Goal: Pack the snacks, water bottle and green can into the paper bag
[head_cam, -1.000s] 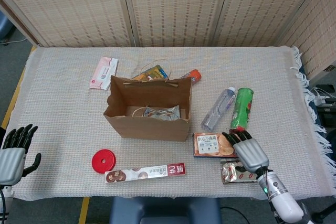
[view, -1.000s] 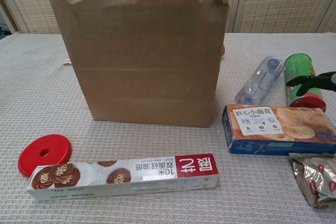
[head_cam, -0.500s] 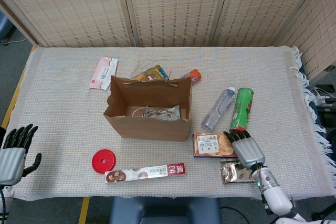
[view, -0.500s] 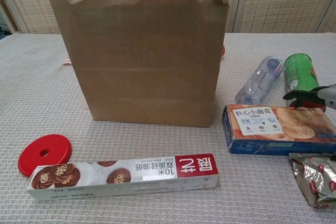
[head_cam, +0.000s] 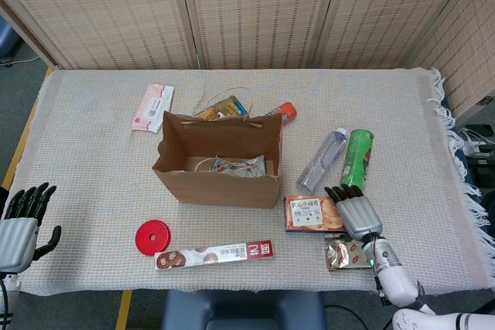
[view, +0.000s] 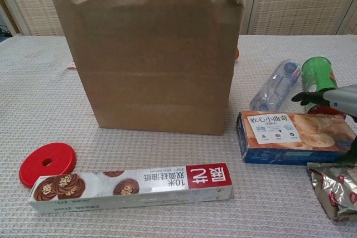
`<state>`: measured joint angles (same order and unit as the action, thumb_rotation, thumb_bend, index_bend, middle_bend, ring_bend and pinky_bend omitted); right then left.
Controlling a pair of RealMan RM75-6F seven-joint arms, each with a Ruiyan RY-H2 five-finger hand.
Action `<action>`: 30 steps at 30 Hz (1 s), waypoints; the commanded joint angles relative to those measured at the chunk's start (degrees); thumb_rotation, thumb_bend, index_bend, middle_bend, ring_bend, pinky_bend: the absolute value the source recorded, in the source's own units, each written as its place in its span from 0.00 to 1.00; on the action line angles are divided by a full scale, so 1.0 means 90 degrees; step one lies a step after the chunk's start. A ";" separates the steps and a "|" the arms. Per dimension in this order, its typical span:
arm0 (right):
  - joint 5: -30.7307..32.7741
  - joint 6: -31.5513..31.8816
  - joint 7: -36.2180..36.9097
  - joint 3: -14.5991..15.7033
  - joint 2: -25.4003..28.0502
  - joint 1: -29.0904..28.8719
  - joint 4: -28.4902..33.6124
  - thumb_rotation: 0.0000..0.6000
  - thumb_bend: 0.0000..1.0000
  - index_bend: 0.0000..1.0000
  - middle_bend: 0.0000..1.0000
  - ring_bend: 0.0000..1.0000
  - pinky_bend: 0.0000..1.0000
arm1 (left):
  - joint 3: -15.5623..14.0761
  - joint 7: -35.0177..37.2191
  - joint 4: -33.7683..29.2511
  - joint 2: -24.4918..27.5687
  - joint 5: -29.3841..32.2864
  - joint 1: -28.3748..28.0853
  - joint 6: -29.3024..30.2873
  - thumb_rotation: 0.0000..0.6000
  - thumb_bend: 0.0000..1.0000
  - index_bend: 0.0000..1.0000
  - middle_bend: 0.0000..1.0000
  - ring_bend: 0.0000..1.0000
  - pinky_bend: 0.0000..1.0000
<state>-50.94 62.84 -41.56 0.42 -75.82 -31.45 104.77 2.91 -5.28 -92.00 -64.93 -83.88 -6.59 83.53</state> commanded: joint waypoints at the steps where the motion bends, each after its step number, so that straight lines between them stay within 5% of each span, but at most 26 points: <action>1: 0.0137 -0.0040 -0.0089 -0.0037 -0.0091 -0.0082 -0.0004 1.00 0.00 0.00 0.08 0.03 0.09 | -0.0002 0.0010 0.0004 0.0002 -0.0003 0.0001 -0.0001 1.00 0.45 0.03 0.00 0.00 0.00; 30: 0.0904 0.0230 -0.0966 0.0040 -0.0474 -0.0665 0.0389 1.00 0.00 0.00 0.10 0.08 0.10 | -0.0016 0.0107 0.0013 0.0034 -0.0036 -0.0010 -0.0023 1.00 0.45 0.03 0.00 0.00 0.00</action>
<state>-43.03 64.86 -50.08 0.70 -79.89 -37.27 108.48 2.77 -4.31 -91.88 -64.63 -84.20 -6.68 83.32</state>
